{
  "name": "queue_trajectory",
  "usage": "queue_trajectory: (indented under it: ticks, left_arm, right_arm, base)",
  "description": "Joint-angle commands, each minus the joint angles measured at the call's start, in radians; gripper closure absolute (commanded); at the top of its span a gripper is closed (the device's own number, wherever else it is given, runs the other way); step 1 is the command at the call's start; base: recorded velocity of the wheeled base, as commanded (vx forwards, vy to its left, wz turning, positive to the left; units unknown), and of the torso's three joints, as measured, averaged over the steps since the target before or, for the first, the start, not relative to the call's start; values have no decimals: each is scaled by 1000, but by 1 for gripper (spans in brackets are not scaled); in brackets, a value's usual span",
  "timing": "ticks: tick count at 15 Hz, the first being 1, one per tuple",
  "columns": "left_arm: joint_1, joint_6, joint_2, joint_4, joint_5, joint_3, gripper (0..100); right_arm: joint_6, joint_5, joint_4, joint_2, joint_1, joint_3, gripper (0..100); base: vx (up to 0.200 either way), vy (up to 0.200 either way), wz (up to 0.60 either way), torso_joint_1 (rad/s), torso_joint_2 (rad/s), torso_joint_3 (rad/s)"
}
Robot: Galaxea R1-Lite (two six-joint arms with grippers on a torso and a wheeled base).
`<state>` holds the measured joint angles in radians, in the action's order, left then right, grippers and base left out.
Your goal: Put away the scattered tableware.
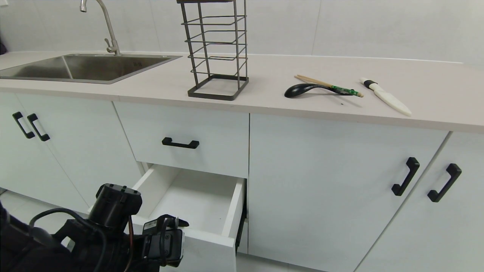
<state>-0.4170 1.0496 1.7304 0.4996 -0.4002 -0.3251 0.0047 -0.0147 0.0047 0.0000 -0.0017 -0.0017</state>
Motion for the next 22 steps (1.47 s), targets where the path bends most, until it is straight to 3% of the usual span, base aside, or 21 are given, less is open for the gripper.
queue_trajectory:
  ticks: [1, 7, 9, 12, 13, 15, 16, 17, 19, 22]
  left_arm:
    - [-9, -2, -12, -3, 0, 23, 0]
    - [-17, -14, -112, -3, 0, 113, 0]
    - [-29, -54, -193, -3, -8, 126, 0]
    - [-89, -221, -328, 10, -12, 113, 0]
    - [-91, -367, -394, 17, -12, 101, 0]
    - [-71, -565, -460, 80, -5, 101, 0]
    - [-63, -623, -476, 109, 0, 101, 0]
    - [-28, -727, -502, 178, 17, 101, 0]
    - [52, -801, -535, 249, 27, 104, 0]
    - [192, -815, -664, 267, 26, 141, 0]
  right_arm:
    - [0, -1, 0, 2, 2, 0, 100]
    - [0, -1, 0, 2, 0, 0, 100]
    - [0, -1, 0, 2, 0, 0, 100]
    - [0, -1, 0, 2, 0, 0, 100]
    - [0, 1, 0, 0, 2, 0, 100]
    - [0, 1, 0, 2, 0, 0, 100]
    - [0, -1, 0, 2, 0, 0, 100]
    - [0, -1, 0, 2, 2, 0, 100]
    - [0, -1, 0, 2, 2, 0, 100]
    - [0, -1, 0, 2, 0, 0, 100]
  base:
    - [0, 0, 0, 0, 0, 0]
    - [0, 0, 0, 0, 0, 0]
    - [0, 0, 0, 0, 0, 0]
    - [0, 0, 0, 0, 0, 0]
    - [0, 0, 0, 0, 0, 0]
    - [0, 0, 0, 0, 0, 0]
    - [0, 0, 0, 0, 0, 0]
    - [0, 0, 0, 0, 0, 0]
    - [0, 0, 0, 0, 0, 0]
    - [0, 0, 0, 0, 0, 0]
